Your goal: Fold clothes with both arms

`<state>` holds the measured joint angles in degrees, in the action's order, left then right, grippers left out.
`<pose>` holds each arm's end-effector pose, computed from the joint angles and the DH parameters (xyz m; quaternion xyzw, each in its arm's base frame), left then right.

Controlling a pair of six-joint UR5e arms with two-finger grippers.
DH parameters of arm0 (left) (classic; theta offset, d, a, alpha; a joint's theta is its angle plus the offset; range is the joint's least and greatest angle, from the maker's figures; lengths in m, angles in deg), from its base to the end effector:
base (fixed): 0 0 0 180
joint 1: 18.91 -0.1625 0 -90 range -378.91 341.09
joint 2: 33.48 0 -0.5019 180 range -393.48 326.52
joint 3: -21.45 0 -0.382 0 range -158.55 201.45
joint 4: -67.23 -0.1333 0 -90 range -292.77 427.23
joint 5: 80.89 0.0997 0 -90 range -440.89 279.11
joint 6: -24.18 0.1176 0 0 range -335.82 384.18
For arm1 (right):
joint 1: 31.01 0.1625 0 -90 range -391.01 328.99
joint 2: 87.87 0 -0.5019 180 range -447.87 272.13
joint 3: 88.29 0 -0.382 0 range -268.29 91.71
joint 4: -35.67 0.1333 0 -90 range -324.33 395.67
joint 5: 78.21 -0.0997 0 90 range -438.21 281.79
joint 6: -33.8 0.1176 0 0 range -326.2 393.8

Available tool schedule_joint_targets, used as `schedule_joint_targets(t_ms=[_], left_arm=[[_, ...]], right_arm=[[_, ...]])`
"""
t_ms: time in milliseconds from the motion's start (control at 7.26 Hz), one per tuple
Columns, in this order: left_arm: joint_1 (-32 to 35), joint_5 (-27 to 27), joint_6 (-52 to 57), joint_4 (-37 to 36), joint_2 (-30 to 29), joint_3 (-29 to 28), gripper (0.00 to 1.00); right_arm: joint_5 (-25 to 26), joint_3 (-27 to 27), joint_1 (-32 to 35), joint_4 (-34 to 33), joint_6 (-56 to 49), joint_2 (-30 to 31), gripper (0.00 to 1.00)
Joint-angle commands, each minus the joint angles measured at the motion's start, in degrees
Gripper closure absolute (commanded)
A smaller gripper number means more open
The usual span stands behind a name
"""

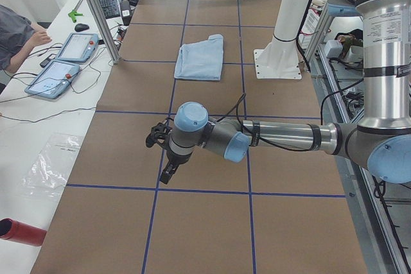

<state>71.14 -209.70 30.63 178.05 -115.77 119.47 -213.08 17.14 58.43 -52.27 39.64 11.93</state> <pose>-0.0600 -0.4406 0.7073 0.1912 0.3163 0.1126 0.9224 0.0464 -0.4052 0.6889 0.0406 -0.3836 0.0169 0.9224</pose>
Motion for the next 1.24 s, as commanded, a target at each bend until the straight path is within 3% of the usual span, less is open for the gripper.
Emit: schedule_joint_targets(t_ms=[0, 276, 689, 1102], left_arm=[[1.26, 0.84, -0.31, -1.21, 0.11, -0.46, 0.0], [1.08, 1.01, -0.39, -9.17, -2.16, 0.06, 0.0], [0.82, 0.32, -0.39, -17.81, -2.26, 0.07, 0.0], [0.73, -3.82, -3.89, -17.39, -1.91, -0.37, 0.0]], right_arm=[[-0.31, -0.92, 0.38, -2.31, 0.66, -0.48, 0.0], [-0.49, -0.67, 0.38, -6.95, 0.66, -1.45, 0.0], [-0.4, -0.4, 0.38, -7.86, 0.92, -1.37, 0.0], [-0.4, -0.57, 0.38, -7.77, 0.92, -1.28, 0.0]])
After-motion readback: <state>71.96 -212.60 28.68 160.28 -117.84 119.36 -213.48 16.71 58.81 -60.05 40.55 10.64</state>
